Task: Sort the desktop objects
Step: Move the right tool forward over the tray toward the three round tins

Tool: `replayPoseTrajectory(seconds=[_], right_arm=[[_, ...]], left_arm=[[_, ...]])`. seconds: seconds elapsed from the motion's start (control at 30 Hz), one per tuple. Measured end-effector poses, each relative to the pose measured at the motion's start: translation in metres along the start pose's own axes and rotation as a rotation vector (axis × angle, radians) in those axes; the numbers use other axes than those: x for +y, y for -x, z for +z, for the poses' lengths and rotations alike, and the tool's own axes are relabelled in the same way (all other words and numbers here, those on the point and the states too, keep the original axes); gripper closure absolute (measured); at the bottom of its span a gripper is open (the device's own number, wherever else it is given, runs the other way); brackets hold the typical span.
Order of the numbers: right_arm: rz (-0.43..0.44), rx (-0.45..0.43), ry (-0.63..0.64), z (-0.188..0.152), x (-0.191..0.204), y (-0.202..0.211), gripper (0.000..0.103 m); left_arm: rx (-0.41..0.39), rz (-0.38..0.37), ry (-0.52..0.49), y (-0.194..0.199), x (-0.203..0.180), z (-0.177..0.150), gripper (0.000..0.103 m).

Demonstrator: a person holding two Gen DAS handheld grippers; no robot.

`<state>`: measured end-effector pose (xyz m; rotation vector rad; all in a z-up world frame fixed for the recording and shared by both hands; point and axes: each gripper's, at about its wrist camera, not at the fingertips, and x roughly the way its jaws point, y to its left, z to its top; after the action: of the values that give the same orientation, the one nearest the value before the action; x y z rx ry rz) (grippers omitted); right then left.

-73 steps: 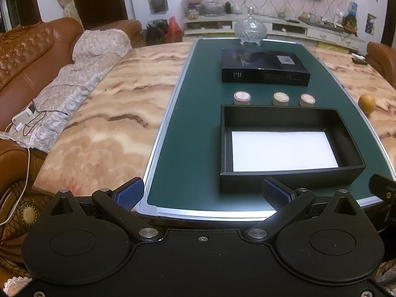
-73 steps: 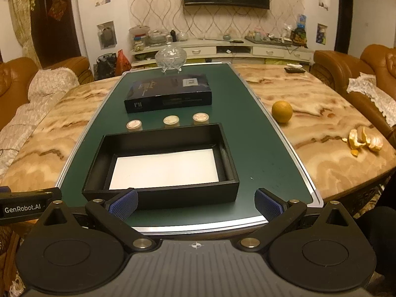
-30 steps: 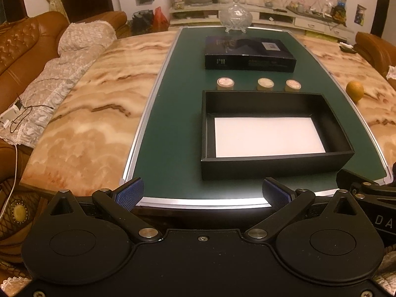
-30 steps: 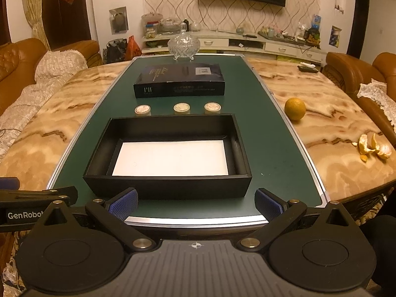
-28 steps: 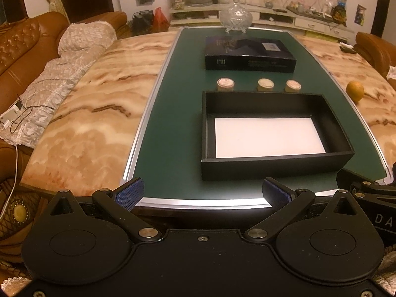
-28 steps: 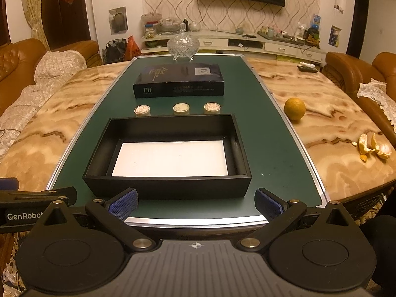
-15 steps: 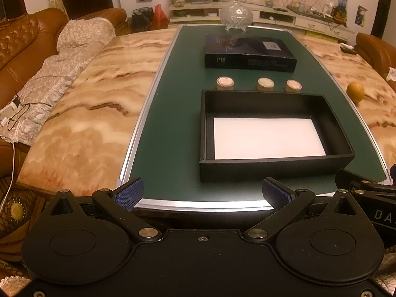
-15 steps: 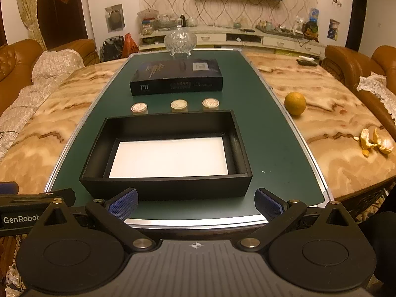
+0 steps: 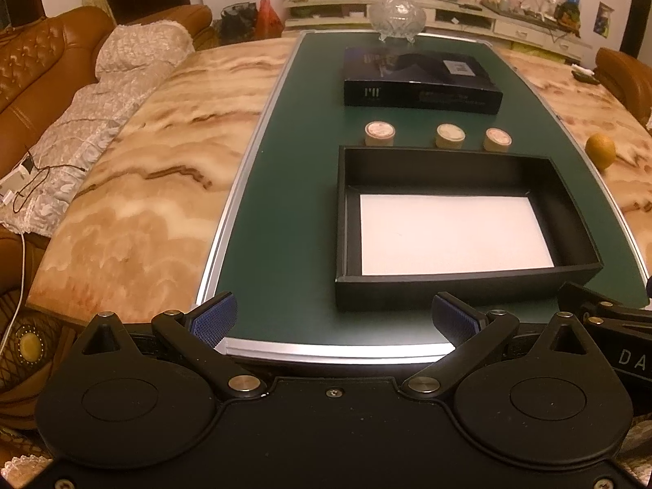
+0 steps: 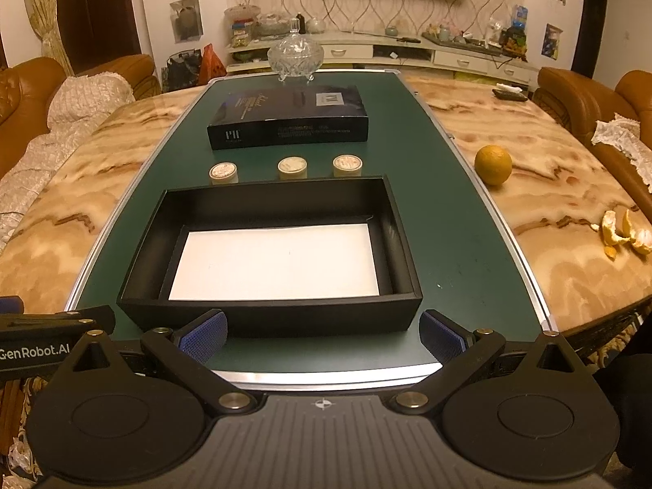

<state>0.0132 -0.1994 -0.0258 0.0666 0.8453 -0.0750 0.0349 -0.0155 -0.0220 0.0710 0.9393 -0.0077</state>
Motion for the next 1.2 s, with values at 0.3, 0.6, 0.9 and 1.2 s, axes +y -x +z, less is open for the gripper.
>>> replayPoseTrajectory(seconds=[0.3,0.6,0.9,1.2], right_arm=[[0.001,0.0,-0.013,0.014,-0.004,-0.02,0.0],[0.006,-0.012,0.034,0.034,-0.003,-0.042,0.0],[0.026,0.019,0.034,0.066,-0.014,-0.072,0.0],[0.058,0.029,0.0,0.105,-0.027,-0.107,0.0]], left_arm=[[-0.003,0.009,-0.013,-0.017,-0.007,0.015,0.0],[-0.01,0.033,-0.028,-0.041,-0.011,0.036,0.0],[0.004,0.007,-0.012,-0.069,-0.007,0.065,0.0],[-0.001,0.006,-0.032,-0.093,-0.016,0.098,0.0]])
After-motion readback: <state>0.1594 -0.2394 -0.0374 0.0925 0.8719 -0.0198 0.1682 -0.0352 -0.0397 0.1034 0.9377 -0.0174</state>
